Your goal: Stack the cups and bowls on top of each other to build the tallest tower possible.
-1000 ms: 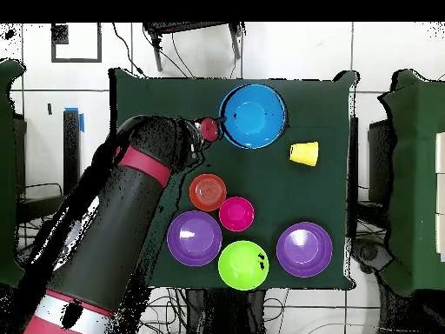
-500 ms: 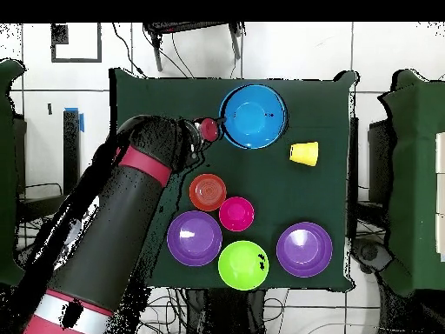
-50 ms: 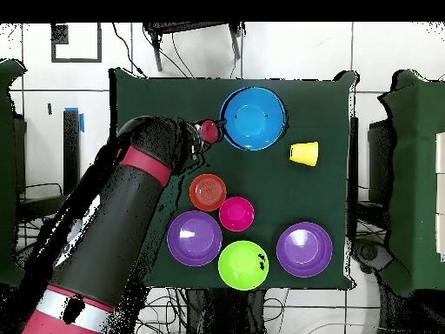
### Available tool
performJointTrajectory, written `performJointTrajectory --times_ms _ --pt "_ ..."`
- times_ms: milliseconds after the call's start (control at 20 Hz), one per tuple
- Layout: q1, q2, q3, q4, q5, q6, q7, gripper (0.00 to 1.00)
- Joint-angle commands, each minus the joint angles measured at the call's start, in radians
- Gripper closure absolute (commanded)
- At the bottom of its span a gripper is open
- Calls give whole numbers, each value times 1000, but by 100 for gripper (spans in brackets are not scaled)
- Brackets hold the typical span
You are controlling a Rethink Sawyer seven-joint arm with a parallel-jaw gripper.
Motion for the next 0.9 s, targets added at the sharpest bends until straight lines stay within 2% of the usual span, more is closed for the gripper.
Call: performJointTrajectory --times_ms 50,900 --pt "21 35 60 -19 23 -35 197 100" --pt "20 40 57 -25 29 -44 197 100"
